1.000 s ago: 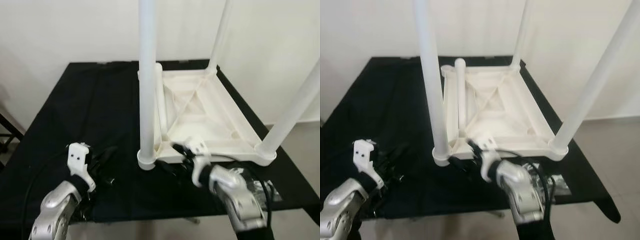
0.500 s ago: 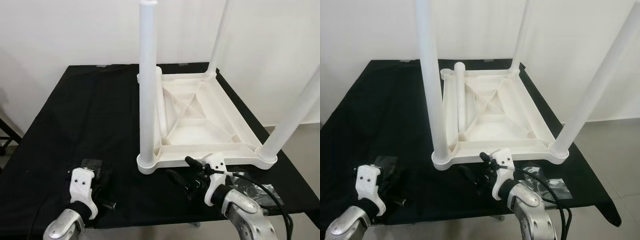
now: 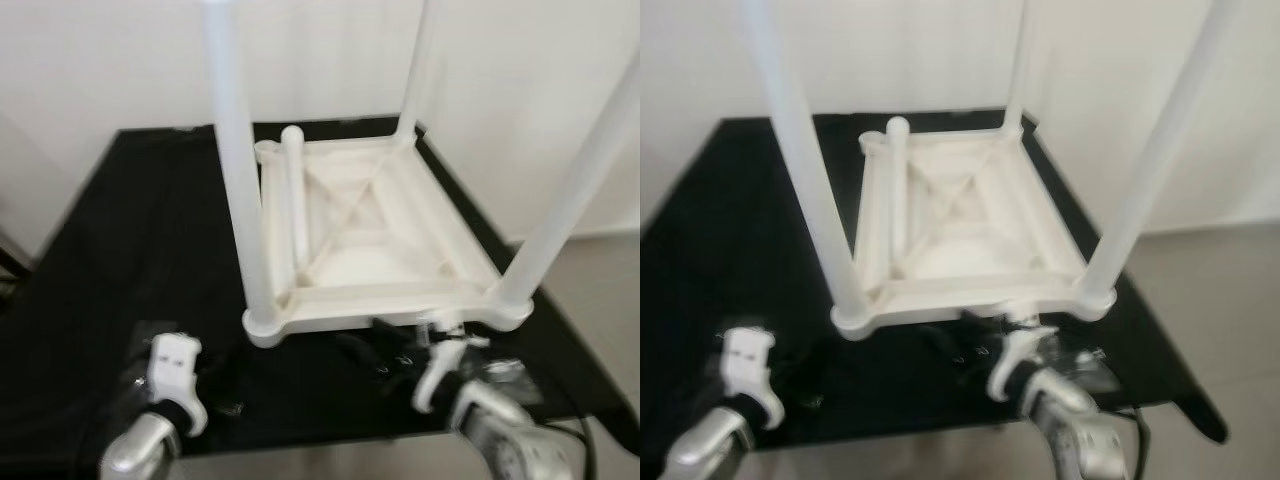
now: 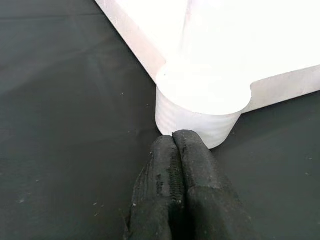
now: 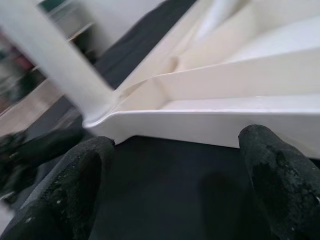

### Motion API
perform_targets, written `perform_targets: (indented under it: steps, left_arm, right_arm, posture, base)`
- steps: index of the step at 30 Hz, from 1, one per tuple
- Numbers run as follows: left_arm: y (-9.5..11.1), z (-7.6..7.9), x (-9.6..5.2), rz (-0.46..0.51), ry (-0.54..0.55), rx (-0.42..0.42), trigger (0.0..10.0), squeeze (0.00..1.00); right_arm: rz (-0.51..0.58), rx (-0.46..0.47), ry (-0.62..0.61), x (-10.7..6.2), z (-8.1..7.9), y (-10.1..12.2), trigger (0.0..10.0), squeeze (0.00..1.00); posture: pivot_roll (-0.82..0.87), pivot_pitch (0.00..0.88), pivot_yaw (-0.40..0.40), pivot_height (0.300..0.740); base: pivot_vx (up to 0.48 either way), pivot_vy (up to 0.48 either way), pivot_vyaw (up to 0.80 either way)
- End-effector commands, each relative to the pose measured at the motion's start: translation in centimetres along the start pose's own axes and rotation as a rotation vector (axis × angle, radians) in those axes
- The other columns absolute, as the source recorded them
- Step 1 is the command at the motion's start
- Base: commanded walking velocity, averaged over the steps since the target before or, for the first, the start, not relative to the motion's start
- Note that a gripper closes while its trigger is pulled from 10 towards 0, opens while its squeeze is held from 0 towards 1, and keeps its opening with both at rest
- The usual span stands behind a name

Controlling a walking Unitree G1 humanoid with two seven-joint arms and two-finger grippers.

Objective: Building children table

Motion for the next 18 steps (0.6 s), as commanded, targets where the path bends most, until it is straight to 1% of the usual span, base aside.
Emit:
perform_targets:
  steps: [1,2,7,18]
  left_arm:
    - [-0.42,-0.46,-0.34,-0.023,0.014,0.000,10.0,0.00]
    - [-0.44,-0.47,-0.34,-0.023,0.015,-0.002,10.0,0.00]
    - [-0.41,-0.54,-0.41,-0.025,0.012,-0.007,10.0,0.00]
    - [-0.34,-0.48,-0.33,-0.028,-0.004,-0.004,10.0,0.00]
  right_arm:
    - [-0.014,0.027,0.114,0.48,-1.77,-0.43,10.0,0.00]
    - [-0.027,0.040,0.169,0.40,-2.28,-0.56,10.0,0.00]
    - [-0.039,0.065,0.221,0.28,-2.70,-0.64,10.0,0.00]
    - [-0.026,0.087,0.223,0.31,-2.45,-0.41,10.0,0.00]
  posture:
    - [0.00,0.069,-0.008,0.740]
    - [0.00,0.069,-0.009,0.740]
    - [0.01,0.068,-0.014,0.740]
    - [0.00,0.068,-0.008,0.740]
  base:
    - [0.000,-0.465,0.00]
    - [0.000,-0.465,0.00]
    - [0.000,-0.465,0.00]
    - [0.000,-0.465,0.00]
Point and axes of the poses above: a point about 5 cm out from each wrist's last joint towards the gripper, its own x axis pointing out of the wrist towards the gripper, its own y axis along the axis of the wrist's last joint, z = x × y, the point moved 4 cm from there along x, pointing out of the wrist towards the gripper, and after that the axes turned 4 degrees about -x, right-handed, at the moved point
